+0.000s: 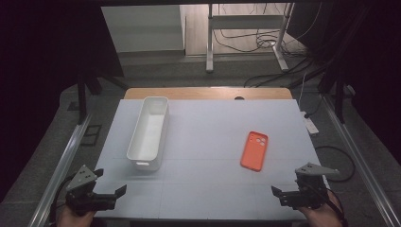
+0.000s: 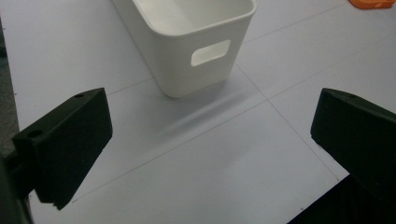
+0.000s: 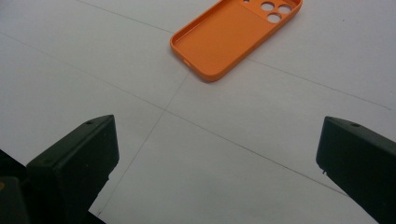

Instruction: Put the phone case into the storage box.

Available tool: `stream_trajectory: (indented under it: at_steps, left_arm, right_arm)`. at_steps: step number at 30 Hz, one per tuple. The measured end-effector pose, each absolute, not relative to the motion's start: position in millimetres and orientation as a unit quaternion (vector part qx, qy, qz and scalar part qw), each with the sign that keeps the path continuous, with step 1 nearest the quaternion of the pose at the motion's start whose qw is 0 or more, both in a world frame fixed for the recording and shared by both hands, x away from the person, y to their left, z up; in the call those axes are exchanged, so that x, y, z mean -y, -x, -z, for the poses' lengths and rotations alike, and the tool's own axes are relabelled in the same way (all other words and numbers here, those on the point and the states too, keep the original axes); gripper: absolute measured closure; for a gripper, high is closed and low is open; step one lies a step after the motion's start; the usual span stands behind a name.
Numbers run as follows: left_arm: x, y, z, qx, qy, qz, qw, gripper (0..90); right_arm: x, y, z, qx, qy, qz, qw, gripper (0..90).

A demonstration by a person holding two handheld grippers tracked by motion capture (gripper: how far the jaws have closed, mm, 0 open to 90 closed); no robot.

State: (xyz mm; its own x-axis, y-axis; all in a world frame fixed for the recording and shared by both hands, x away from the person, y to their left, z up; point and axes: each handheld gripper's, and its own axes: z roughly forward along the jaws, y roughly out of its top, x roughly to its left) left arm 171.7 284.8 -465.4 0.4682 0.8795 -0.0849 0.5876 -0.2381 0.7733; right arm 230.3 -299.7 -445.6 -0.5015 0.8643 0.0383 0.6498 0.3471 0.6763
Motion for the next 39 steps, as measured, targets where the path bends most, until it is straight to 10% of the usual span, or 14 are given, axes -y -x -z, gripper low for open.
stream_trajectory:
  at_steps: [39]
  left_arm:
    - [-284.2,-172.2,465.7,-0.478,-0.767,-0.187,0.384,0.0]
  right_arm:
    - [286.2,-270.8,443.7,-0.803,-0.465,-0.330,0.175,0.0]
